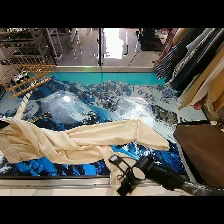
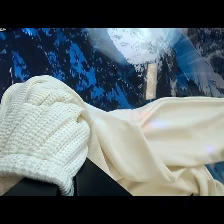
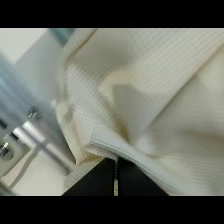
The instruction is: Fold the clothes and pants, and hang the long-sleeved shirts on hangers.
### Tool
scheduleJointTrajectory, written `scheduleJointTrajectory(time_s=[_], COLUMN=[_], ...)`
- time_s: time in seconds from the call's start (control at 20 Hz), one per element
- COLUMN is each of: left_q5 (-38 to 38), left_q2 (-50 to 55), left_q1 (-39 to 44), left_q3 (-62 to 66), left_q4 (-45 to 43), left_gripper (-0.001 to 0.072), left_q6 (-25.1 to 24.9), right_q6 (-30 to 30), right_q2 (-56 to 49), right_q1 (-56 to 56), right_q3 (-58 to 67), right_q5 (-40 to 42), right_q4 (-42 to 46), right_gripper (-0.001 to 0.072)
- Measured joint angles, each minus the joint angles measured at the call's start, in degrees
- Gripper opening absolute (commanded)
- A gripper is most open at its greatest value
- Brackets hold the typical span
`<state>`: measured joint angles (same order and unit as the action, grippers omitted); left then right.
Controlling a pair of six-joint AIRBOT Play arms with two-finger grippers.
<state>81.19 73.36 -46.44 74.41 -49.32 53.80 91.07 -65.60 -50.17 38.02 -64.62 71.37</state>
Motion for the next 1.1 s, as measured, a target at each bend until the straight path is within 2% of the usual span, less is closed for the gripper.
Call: scheduleJointTrajectory(time_s=[0.15, 0.25, 0.3, 0.35, 0.4, 0.5, 0.6, 0.65, 0.7, 0.85, 1.1], left_q5=[0.0, -0.9, -1.5, -2.3, -3.0, -4.1, -4.5, -4.5, -4.5, -3.8, -2.3], left_q2=[0.0, 0.0, 0.0, 0.1, 0.2, 0.8, 1.6, 2.0, 2.4, 3.3, 3.8], left_q1=[0.0, 0.0, 0.0, 0.0, 0.0, 0.0, 0.0, 0.0, 0.0, 0.0, 0.0], left_q3=[0.0, 0.0, 0.0, 0.0, 0.0, 0.0, 0.0, 0.0, 0.0, -0.1, -0.1], left_q4=[0.0, -0.2, -0.4, -0.4, -0.5, -0.8, -0.8, -0.9, -0.9, -1.1, -1.2], left_gripper=[0.0024, 0.0024, 0.0024, 0.0024, 0.0024, 0.0024, 0.0025, 0.0024, 0.0024, 0.0024, 0.0025], left_q6=[-0.1, -0.2, -0.2, -0.2, -0.2, -0.2, -0.2, -0.2, -0.2, -0.2, -0.2], right_q6=[3.4, 4.2, 4.5, 4.1, 2.2, -4.9, -10.4, -12.4, -14.4, -19.3, -23.1], right_q2=[0.8, 1.8, 1.7, 1.1, -0.2, -4.0, -7.5, -8.5, -9.2, -8.9, -11.9], right_q1=[7.3, 18.0, 25.2, 32.1, 38.8, 51.9, 61.7, 65.3, 68.2, 71.4, 67.7], right_q3=[11.3, 19.8, 23.9, 27.1, 30.1, 35.4, 37.7, 37.5, 36.1, 27.0, 15.3], right_q5=[-0.8, 0.0, 2.1, 4.3, 6.2, 6.1, 0.9, -2.1, -6.0, -12.2, -4.0], right_q4=[16.4, 24.5, 26.0, 25.0, 21.4, 7.5, -3.5, -7.1, -10.2, -15.2, -21.5], right_gripper=[0.0022, 0.0025, 0.0141, 0.0448, 0.0604, 0.0581, 0.0556, 0.0513, 0.0505, 0.0509, 0.0507])
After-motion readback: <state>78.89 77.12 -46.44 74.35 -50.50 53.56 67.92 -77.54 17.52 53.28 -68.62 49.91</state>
